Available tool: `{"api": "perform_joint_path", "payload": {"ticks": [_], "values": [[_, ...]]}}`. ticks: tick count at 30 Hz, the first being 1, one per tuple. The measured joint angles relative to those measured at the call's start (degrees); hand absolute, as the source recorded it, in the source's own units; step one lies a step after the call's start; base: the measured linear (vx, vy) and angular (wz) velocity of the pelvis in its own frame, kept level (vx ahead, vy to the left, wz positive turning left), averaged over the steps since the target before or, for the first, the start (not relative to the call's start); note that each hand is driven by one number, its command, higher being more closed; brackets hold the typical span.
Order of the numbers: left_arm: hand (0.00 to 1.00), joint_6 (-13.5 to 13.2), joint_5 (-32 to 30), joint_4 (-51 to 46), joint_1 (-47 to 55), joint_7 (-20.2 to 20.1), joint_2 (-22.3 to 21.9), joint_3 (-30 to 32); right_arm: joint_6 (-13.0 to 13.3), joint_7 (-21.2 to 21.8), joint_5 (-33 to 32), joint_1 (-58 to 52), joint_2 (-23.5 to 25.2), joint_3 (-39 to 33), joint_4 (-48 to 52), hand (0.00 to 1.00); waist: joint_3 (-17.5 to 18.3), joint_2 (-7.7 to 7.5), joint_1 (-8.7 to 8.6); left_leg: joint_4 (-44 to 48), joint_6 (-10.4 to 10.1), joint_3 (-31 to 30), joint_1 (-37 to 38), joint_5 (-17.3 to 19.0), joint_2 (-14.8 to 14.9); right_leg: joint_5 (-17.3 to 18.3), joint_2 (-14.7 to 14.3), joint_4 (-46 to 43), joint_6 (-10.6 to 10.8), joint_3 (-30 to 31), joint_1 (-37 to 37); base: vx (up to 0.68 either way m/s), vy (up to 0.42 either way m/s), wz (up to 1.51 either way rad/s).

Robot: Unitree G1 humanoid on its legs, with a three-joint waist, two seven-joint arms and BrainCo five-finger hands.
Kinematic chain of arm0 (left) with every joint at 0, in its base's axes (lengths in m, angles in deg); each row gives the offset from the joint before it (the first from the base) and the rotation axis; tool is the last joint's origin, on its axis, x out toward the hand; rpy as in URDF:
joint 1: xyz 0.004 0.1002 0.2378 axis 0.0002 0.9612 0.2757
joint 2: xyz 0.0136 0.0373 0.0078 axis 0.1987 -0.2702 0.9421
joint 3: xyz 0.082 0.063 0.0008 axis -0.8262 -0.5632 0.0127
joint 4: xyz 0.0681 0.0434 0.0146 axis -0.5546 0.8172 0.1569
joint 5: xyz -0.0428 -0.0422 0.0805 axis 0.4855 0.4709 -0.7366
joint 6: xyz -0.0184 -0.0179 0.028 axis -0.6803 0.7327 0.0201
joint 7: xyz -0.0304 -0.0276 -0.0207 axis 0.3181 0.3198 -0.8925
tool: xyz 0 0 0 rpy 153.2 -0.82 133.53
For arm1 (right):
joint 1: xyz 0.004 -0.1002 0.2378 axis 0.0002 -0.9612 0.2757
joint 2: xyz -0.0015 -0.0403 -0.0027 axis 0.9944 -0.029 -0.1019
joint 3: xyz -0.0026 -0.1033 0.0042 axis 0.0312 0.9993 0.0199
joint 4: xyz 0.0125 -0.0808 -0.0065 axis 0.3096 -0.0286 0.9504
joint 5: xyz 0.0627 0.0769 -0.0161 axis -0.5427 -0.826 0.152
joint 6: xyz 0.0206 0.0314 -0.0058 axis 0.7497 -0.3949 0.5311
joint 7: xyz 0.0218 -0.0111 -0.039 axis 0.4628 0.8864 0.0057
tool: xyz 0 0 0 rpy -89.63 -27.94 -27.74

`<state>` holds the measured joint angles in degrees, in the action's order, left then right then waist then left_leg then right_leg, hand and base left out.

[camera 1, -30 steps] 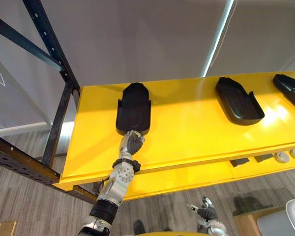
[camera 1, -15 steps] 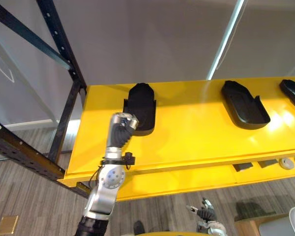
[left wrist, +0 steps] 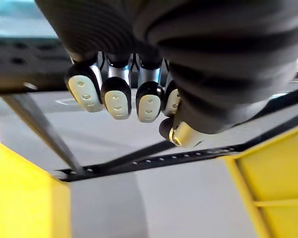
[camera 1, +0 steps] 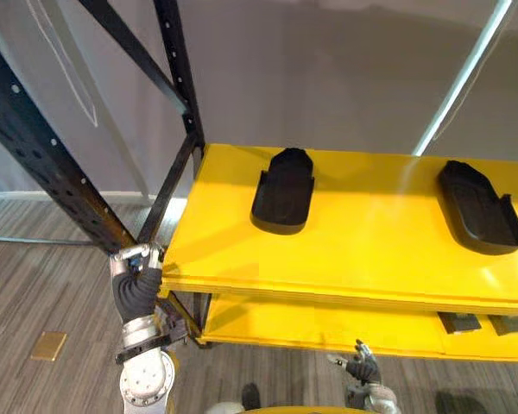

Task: Walk over and take plastic housings, then place them on the shelf

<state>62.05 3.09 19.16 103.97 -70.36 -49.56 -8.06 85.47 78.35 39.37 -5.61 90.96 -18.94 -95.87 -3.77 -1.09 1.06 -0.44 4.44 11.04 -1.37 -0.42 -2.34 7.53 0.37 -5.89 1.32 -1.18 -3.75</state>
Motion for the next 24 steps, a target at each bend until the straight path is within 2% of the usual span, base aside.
{"api": "perform_joint_path", "payload": {"ticks": [3,8,9,15,24], "values": [[1.00,3.08,-1.57,9.84,0.45,-0.75,-0.62,2.16,-0.03,0.00,-0.07,0.04,0.13,-0.01,1.70,0.00,-0.02,-0.18,-0.10,2.62,0.12,0.16,-0.80,1.59,0.09,0.88,0.28,-0.90,0.35,-0.08,0.04,0.00,0.000,0.00],[1.00,7.10,-3.38,25.76,0.27,-1.61,-2.27,4.87,-0.15,-0.01,-0.18,-1.50,-0.03,0.98,1.92,0.00,-0.06,-1.20,-0.16,6.10,-0.28,2.23,-1.32,4.38,0.72,2.73,0.62,-2.15,-0.44,0.18,0.02,0.02,-0.022,-0.08],[0.00,7.82,-3.38,28.87,-0.03,-1.61,-2.25,5.06,-0.19,-0.02,-0.18,-1.89,-0.09,0.94,1.92,0.00,0.01,-1.36,-0.13,7.36,-0.67,2.71,-1.87,5.25,1.02,2.88,0.64,-2.21,-0.65,0.20,0.05,0.06,-0.032,-0.10],[0.00,9.44,-3.33,41.86,-4.28,-1.52,-3.17,8.02,-0.21,-0.18,-0.55,-2.13,-0.02,0.77,1.97,0.00,0.08,-1.12,-0.13,11.82,-0.85,3.13,-2.93,8.16,1.51,4.20,0.92,-3.68,0.01,0.18,-0.08,0.09,-0.023,-0.04],[0.00,9.61,-3.07,57.47,-9.24,-2.82,-2.65,9.04,-0.23,-1.22,-0.62,-1.02,-0.01,-3.01,-0.63,0.00,0.79,0.41,-0.16,11.33,-1.19,3.82,-1.67,8.50,1.93,4.36,0.64,-2.79,0.07,0.03,-1.10,0.08,-0.035,-0.06]]}}
